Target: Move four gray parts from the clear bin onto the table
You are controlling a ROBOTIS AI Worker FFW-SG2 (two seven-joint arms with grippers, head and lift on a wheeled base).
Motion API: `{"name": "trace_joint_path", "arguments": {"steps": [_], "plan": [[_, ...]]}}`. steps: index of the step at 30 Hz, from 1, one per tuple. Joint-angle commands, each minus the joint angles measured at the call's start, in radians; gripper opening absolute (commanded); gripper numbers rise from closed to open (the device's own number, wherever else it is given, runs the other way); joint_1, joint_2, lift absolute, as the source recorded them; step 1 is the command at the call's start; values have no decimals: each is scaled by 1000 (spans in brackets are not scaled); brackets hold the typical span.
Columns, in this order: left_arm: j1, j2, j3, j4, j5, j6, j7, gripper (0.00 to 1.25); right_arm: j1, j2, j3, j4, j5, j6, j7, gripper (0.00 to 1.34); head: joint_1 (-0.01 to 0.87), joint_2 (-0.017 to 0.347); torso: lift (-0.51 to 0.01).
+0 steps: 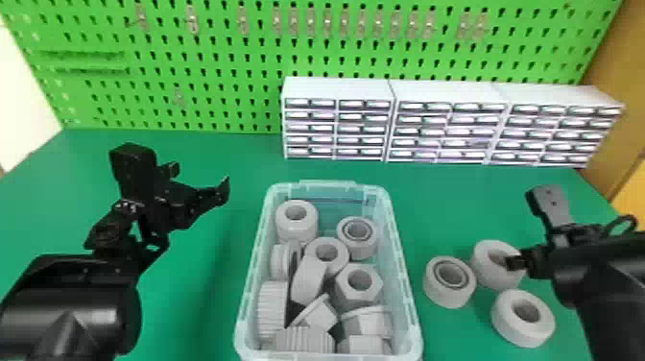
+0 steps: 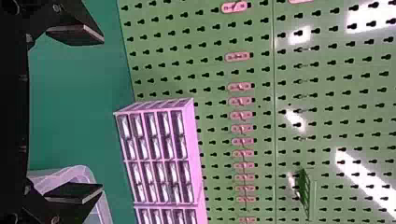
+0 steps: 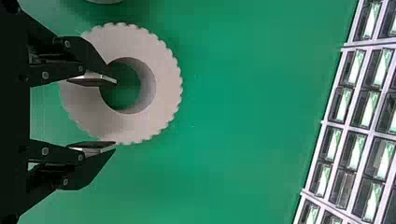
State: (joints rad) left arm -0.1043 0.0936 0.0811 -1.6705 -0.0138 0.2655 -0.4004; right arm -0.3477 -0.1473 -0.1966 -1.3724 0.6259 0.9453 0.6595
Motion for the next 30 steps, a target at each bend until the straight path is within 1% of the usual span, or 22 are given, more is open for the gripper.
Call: {"name": "trace_joint_path", "arguments": {"steps": [1, 4, 6, 10, 11, 17, 21, 27, 30], "plan": [[0, 0, 0, 0, 0, 0, 0, 1083, 0, 0, 6, 1, -2, 0, 0, 594, 678, 34, -50], [0, 0, 2, 0, 2, 0, 0, 1083, 0, 0, 11, 1, -6, 0, 0, 595, 678, 34, -50], [0, 0, 3, 0, 2, 0, 0, 1083, 0, 0, 11, 0, -12, 0, 0, 620, 678, 34, -50], [-2, 0, 5, 0, 2, 0, -2, 1083, -2, 0, 14, -19, -26, 0, 0, 805, 678, 34, -50], [-2, 0, 5, 0, 2, 0, -2, 1083, -4, 0, 16, -22, -25, -2, 0, 828, 678, 34, -50], [0, 0, 9, 0, 2, 0, -2, 1083, -16, -6, 37, -31, -41, -3, 0, 853, 678, 34, -50], [-2, 0, 11, 0, 2, 0, -2, 1083, -19, -1, 54, -89, -55, 6, 0, 853, 678, 34, -50], [-2, 0, 12, 0, -2, 0, -2, 1083, -45, -8, 143, -188, -64, 73, 0, 853, 678, 34, -50], [-2, 0, 11, 0, -3, 0, -2, 1081, -48, -11, 174, -231, -80, 92, 0, 853, 678, 34, -50]]}}
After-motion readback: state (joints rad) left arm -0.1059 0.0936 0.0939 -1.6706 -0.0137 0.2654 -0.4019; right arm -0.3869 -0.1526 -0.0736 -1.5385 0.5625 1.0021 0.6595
